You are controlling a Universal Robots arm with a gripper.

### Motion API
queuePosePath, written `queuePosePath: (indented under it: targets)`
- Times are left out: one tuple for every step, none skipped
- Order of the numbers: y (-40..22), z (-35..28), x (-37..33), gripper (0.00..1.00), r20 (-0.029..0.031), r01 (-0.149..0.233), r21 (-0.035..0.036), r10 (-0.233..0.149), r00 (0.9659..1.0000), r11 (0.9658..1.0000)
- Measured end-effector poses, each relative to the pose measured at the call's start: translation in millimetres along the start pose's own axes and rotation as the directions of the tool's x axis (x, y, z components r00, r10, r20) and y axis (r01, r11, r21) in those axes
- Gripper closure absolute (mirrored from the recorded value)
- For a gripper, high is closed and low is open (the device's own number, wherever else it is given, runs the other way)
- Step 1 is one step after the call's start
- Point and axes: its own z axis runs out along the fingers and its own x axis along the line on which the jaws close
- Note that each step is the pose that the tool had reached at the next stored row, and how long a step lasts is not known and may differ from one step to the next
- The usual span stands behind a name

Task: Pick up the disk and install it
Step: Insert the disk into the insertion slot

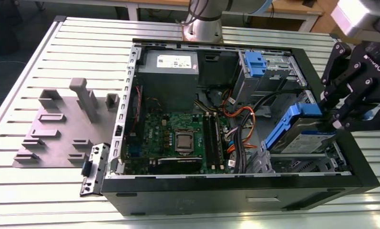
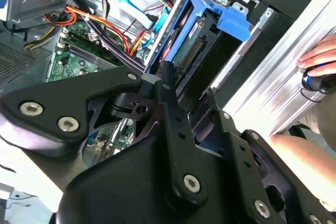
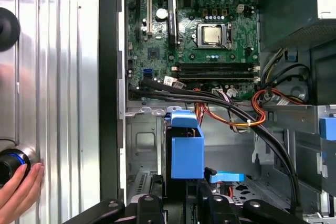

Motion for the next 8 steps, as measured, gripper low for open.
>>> queuePosePath:
  targets:
    - [-0.1, 1.9, 0.1, 0.65, -0.0001, 0.000, -0.0003, 0.000, 1.0000, 1.0000]
    - [-0.1, 3.7, 0.1, 0.65, -0.0002, 0.000, -0.0006, 0.000, 1.0000, 1.0000]
    - [-0.2, 5.5, 0.2, 0.65, -0.0003, 0.000, -0.0009, 0.000, 1.0000, 1.0000]
    - [-0.3, 7.3, 0.2, 0.65, -0.0002, 0.000, -0.0012, 0.000, 1.0000, 1.0000]
    - [-0.4, 9.1, 0.2, 0.65, -0.0004, 0.000, -0.0014, 0.000, 1.0000, 1.0000]
    - [-0.4, 10.9, 0.3, 0.65, -0.0003, 0.000, -0.0016, 0.000, 1.0000, 1.0000]
    - [-0.5, 12.7, 0.4, 0.65, -0.0005, 0.000, -0.0018, 0.000, 1.0000, 1.0000]
    - [-0.6, 14.6, 0.4, 0.65, -0.0005, 0.000, -0.0020, 0.000, 1.0000, 1.0000]
